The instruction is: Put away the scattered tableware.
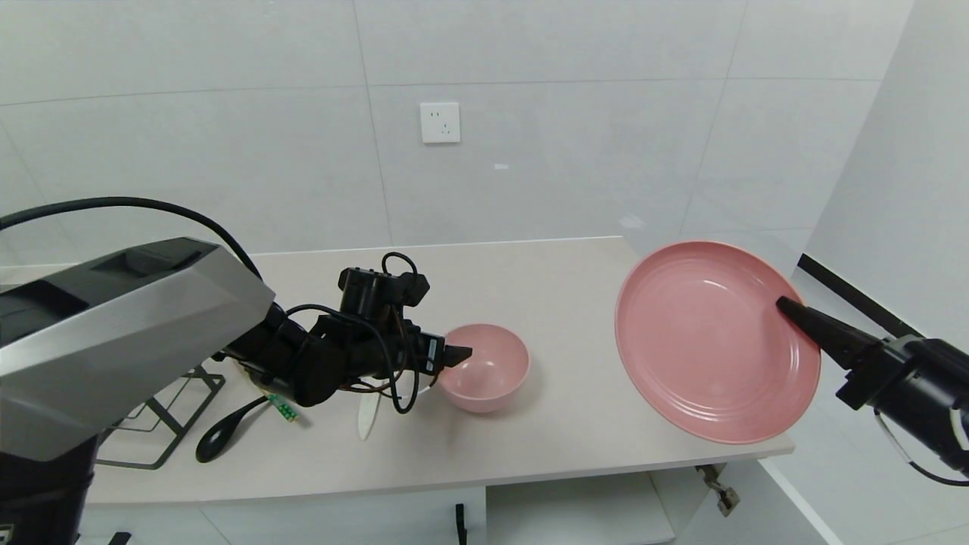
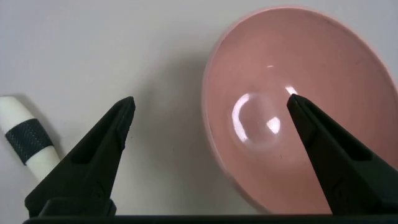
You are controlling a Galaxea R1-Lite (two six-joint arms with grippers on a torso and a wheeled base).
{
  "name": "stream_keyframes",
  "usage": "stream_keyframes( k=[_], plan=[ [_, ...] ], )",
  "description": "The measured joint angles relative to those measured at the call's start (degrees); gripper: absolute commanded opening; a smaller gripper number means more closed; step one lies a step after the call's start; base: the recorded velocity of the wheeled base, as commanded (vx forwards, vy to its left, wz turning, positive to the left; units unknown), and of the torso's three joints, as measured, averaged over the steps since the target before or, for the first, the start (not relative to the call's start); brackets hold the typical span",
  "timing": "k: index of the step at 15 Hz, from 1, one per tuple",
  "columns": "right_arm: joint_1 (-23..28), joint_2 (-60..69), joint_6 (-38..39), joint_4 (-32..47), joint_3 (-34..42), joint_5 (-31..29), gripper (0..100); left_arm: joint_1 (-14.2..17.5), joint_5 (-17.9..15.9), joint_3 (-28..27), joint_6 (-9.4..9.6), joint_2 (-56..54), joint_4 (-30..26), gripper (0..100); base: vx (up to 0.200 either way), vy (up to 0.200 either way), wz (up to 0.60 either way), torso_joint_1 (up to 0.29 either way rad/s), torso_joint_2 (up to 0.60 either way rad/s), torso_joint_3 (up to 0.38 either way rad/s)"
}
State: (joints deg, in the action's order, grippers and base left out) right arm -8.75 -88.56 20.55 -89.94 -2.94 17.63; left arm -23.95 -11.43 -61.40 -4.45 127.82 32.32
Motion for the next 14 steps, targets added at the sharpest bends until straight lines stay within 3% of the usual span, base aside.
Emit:
stream_keyframes(
  k=[8,9,14],
  plan=[
    [0.0,0.0,0.0,0.0,-0.1,0.0,0,-2.0,1.6,-2.4,-0.2,3.3,-0.4,100,0.0,0.0,0.0,0.0,0.0,0.0],
    [0.0,0.1,0.0,0.0,-0.1,0.0,0,-2.2,1.7,-2.2,-0.2,3.4,-0.5,0,0.0,0.0,0.0,0.0,0.0,0.0],
    [0.0,0.2,-0.1,0.0,-0.2,0.0,0,-2.6,1.7,-0.9,-0.11,3.4,0.2,0,0.0,0.0,0.0,0.0,0.0,0.0]
  ],
)
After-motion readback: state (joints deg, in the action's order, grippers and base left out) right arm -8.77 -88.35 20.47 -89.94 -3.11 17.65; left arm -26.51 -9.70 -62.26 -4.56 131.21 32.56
